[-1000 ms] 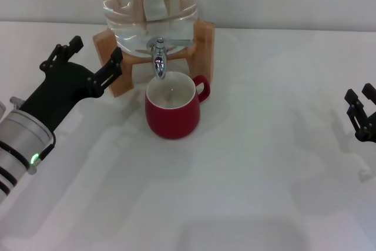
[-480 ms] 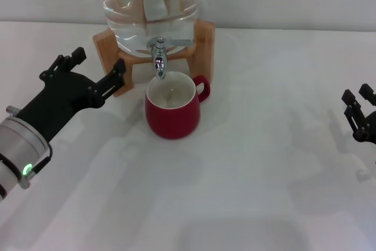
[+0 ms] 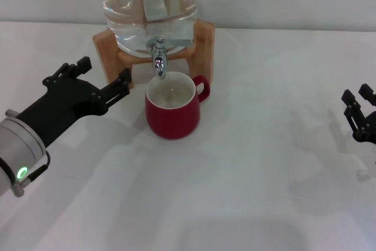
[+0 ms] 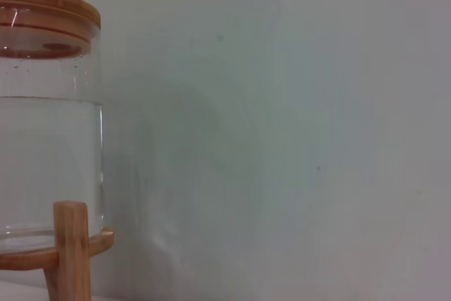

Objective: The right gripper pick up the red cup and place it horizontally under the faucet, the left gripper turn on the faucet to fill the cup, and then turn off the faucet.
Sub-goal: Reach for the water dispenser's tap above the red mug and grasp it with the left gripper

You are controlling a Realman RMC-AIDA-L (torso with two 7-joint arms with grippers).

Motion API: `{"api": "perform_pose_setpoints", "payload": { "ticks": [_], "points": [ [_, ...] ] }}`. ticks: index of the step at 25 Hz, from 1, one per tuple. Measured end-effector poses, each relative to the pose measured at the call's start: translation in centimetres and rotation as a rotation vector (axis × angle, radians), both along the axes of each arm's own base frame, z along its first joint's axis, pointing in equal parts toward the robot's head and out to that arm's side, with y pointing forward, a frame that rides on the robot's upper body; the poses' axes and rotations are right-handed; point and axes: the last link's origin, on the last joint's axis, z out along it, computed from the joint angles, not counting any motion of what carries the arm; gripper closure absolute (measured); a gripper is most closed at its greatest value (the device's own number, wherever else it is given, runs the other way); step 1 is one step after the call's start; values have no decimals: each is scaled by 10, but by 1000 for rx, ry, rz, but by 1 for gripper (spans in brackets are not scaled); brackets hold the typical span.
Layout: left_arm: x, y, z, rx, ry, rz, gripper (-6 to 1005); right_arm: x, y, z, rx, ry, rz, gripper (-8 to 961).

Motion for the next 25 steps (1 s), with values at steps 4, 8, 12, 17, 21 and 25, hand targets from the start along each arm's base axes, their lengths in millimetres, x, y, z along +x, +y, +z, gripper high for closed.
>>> {"api": "perform_pose_setpoints", "payload": {
  "ticks": [4,8,12,17,21,25],
  "points": [
    [7,-2,1,-45,6,15,126,0,0,0,0,0,0,625],
    [19,-4,6,-112,54,37,126,0,0,0,0,-2,1,625],
    [29,-4,13,-202,82,60,126,0,1,0,0,-3,0,625],
    [40,-3,19,-248,114,60,126,0,2,1,0,-6,2,625],
    [52,-1,24,-281,169,56,126,-1,3,1,3,-5,3,625],
    [63,2,27,-339,234,67,126,-1,5,2,7,-3,4,624]
  ]
}}
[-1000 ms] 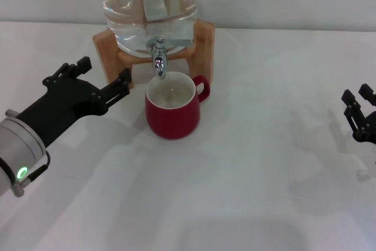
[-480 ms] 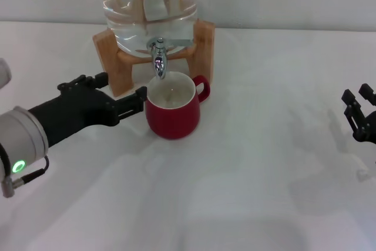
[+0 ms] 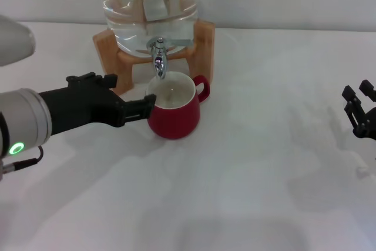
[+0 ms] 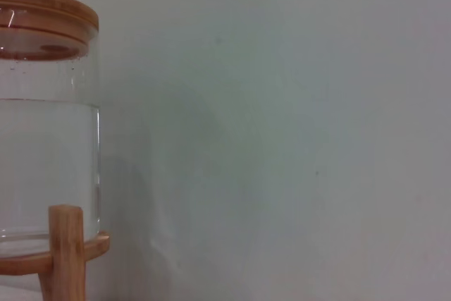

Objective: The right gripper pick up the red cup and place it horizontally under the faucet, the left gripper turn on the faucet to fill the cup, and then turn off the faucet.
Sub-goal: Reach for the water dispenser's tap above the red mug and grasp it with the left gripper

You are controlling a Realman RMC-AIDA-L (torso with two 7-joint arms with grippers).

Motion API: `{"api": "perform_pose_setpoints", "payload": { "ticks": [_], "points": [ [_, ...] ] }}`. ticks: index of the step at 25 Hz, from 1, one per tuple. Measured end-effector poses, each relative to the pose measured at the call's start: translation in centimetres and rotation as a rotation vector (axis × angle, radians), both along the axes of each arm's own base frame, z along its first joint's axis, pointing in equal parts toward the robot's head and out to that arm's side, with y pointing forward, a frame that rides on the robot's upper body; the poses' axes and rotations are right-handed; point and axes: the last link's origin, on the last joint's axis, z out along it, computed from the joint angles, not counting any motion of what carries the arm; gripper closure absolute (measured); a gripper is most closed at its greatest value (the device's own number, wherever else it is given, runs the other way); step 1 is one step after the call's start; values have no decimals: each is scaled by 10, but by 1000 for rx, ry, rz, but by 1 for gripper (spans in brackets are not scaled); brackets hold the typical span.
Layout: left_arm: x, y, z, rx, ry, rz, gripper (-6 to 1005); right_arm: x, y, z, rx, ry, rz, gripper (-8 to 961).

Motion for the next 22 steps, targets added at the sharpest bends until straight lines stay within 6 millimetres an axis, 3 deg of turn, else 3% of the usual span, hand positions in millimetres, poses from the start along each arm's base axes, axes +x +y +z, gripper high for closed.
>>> {"api": "perform_pose_setpoints", "payload": {
  "ticks": [11,22],
  "points": [
    [16,12,10,-37,163,-71,126,0,2,1,6,2,-1,624],
    [22,31,4,-57,250,-194,126,-3,3,0,4,11,4,624]
  ]
}}
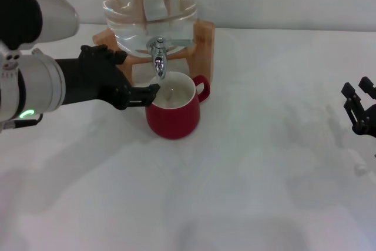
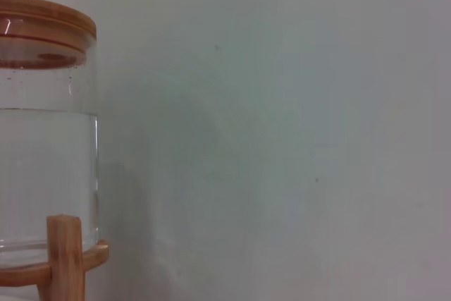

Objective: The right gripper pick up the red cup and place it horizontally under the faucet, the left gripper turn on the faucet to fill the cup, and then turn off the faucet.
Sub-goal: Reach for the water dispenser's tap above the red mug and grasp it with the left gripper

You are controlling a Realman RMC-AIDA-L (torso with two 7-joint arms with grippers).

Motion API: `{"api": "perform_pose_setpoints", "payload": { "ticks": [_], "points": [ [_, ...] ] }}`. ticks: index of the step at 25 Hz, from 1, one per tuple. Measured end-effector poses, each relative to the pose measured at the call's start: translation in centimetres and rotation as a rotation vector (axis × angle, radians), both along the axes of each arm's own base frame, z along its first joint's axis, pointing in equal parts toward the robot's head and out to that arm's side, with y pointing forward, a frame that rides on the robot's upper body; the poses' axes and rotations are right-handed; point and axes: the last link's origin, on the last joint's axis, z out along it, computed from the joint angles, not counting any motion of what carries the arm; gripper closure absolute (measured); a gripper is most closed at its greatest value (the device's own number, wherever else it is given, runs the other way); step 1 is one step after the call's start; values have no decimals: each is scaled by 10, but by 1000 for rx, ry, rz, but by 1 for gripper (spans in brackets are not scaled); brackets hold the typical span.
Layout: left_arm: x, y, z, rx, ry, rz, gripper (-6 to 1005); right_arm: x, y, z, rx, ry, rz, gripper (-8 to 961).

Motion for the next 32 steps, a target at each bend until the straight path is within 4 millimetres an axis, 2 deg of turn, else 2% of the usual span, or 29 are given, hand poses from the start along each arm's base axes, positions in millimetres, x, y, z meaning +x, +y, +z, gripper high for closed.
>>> {"api": "perform_pose_setpoints", "payload": {
  "ticks": [10,20,32],
  "points": [
    [13,12,0,14,-32,-93,126,-2,0,-1,-10,7,6,624],
    [18,25,-5,2,-39,-107,126,-1,-2,-1,-11,9,9,624],
    [22,35,-1,48,-51,-121,126,-1,-2,-1,-11,9,8,624]
  ]
}}
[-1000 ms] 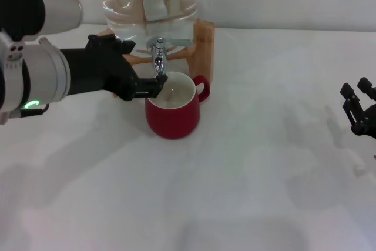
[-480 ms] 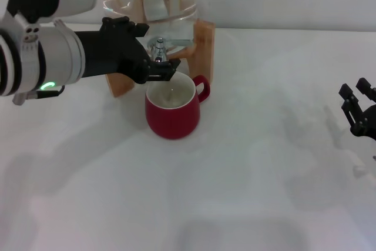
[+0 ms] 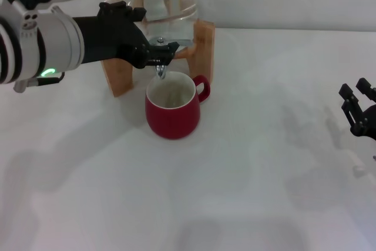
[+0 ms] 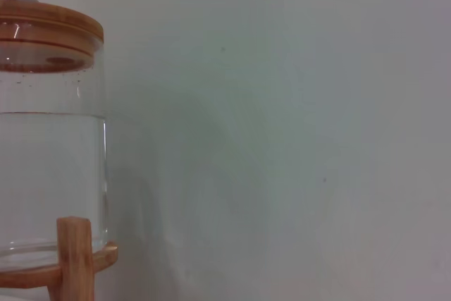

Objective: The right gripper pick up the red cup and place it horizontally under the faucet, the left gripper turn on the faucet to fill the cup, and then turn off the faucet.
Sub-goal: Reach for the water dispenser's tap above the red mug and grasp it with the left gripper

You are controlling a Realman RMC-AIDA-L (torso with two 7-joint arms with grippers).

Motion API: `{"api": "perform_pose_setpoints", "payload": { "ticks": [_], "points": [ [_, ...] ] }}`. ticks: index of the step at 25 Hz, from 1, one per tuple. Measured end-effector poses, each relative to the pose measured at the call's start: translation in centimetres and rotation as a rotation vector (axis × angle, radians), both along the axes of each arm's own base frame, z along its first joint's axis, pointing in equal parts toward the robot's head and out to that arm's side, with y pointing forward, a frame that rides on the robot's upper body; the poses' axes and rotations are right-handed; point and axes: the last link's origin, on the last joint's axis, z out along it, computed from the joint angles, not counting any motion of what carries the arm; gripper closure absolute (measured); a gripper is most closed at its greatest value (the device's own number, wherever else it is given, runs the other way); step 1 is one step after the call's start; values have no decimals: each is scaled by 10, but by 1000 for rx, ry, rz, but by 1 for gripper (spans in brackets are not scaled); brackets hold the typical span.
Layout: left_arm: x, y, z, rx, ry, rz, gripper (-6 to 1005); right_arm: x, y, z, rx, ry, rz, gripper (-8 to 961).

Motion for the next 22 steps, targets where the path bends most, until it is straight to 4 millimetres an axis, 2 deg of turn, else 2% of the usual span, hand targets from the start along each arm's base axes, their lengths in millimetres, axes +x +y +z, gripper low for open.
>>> {"api": "perform_pose_setpoints", "payload": {
  "ticks": [8,22],
  "points": [
    [5,10,-9,-32,14,-12,126,0,0,0,1,1,3,624],
    [14,17,-17,-61,42,-62,126,-1,-1,0,2,2,3,624]
  ]
}}
